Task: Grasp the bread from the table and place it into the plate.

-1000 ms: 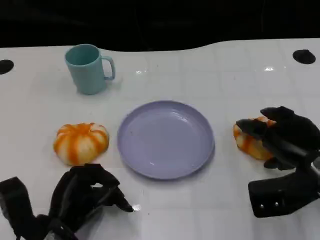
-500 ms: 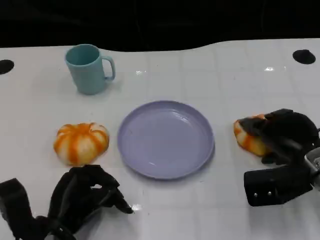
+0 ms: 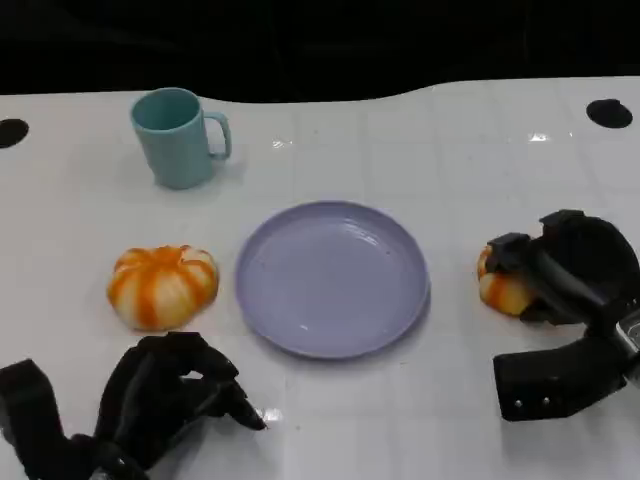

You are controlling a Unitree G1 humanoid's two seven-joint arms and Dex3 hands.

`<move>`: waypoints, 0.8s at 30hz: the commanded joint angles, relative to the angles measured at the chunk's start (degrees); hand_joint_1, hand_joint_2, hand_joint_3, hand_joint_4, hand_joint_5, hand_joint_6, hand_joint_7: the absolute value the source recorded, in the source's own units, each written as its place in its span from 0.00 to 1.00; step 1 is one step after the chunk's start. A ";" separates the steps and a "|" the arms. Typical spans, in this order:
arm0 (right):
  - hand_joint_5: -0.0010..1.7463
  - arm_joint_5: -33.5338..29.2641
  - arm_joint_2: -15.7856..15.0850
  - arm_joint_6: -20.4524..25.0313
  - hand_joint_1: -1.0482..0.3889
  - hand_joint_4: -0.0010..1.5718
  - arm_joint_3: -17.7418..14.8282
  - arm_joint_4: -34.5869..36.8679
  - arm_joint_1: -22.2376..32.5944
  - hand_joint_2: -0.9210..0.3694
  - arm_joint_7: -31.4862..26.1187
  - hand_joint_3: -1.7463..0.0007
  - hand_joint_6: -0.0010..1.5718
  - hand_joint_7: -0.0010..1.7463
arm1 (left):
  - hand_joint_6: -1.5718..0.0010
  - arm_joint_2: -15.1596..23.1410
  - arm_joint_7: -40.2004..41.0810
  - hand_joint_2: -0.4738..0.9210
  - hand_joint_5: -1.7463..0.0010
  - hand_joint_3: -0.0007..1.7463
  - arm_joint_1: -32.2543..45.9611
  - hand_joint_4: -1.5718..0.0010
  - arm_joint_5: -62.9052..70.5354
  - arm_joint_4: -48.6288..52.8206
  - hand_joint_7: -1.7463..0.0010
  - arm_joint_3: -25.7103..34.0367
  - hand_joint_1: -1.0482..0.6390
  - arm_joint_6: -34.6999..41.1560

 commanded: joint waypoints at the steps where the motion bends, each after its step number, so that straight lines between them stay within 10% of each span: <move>1: 1.00 2.05 0.02 -1.29 0.61 0.58 -1.30 0.74 -0.60 0.03 -5.34 0.96 0.53 0.82 | 0.00 0.72 0.21 0.80 0.65 0.00 0.13 0.00 0.38 0.05 0.78 0.09 0.00 -0.70; 6: 1.00 4.98 0.69 -5.15 0.64 0.60 -3.32 0.57 -0.96 0.04 -8.96 0.91 0.47 0.96 | 0.00 0.77 -0.12 0.80 0.65 0.00 0.00 0.00 0.00 0.26 0.78 0.32 0.00 -0.37; 10: 1.00 7.51 1.18 -7.69 0.66 0.61 -5.13 -0.81 -1.66 0.32 -7.59 0.47 0.48 0.96 | 0.00 0.87 0.00 0.79 0.65 0.00 0.08 0.00 -0.23 -0.05 0.79 0.41 0.00 0.62; 12: 1.00 8.47 1.40 -8.82 0.66 0.61 -5.97 -1.61 -1.91 0.33 -7.38 0.48 0.54 0.80 | 0.00 0.92 0.12 0.79 0.65 0.00 0.13 0.00 -0.26 -0.26 0.79 0.43 0.00 1.00; 18: 1.00 10.56 2.03 -10.70 0.64 0.63 -7.84 -5.69 -2.38 0.48 -5.18 0.24 0.53 0.90 | 0.00 1.07 -0.37 0.79 0.65 0.00 0.03 0.00 0.10 0.23 0.79 0.47 0.00 -0.03; 24: 1.00 11.69 2.97 -12.96 0.65 0.64 -9.05 -10.33 -2.22 0.51 -4.13 0.20 0.54 0.91 | 0.00 1.10 -0.29 0.79 0.65 0.00 0.02 0.00 0.04 0.18 0.78 0.54 0.00 0.35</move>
